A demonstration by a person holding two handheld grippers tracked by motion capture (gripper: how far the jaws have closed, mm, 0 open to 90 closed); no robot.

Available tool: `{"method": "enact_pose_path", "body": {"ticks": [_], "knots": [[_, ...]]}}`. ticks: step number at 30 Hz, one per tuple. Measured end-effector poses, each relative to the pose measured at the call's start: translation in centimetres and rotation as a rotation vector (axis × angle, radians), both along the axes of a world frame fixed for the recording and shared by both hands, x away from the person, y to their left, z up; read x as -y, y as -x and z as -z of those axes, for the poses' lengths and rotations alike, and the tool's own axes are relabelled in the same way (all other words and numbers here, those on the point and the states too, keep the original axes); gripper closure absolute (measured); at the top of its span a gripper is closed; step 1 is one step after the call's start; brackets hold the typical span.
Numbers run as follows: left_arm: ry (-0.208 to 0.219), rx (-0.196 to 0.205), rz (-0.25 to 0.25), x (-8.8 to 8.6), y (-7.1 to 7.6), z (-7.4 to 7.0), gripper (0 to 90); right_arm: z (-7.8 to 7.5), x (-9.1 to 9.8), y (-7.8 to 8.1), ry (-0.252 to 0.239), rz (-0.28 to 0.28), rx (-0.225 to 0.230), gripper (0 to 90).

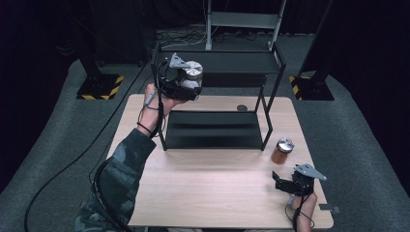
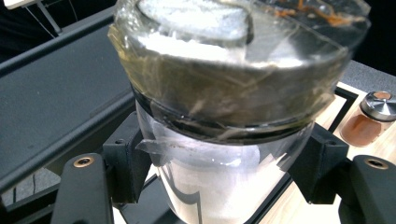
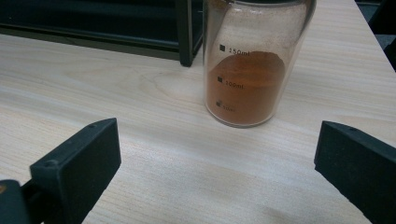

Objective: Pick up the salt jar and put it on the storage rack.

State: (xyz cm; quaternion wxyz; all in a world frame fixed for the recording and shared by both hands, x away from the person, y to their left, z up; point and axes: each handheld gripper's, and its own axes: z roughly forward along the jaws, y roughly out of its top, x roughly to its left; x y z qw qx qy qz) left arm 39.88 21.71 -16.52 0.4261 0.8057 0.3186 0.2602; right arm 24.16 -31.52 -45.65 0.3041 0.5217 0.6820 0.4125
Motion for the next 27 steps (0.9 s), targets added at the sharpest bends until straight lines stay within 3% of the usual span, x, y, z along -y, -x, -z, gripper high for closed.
{"method": "enact_pose_path", "body": {"ticks": [6,27], "knots": [[0.019,0.005,-0.003,0.0,-0.2,-0.4,30.5,0.0,0.0,0.0,0.000,0.001,0.000,0.0],[0.026,0.033,0.000,0.5,-0.5,-2.7,30.5,0.0,0.0,0.0,-0.001,0.001,0.002,0.0]]}}
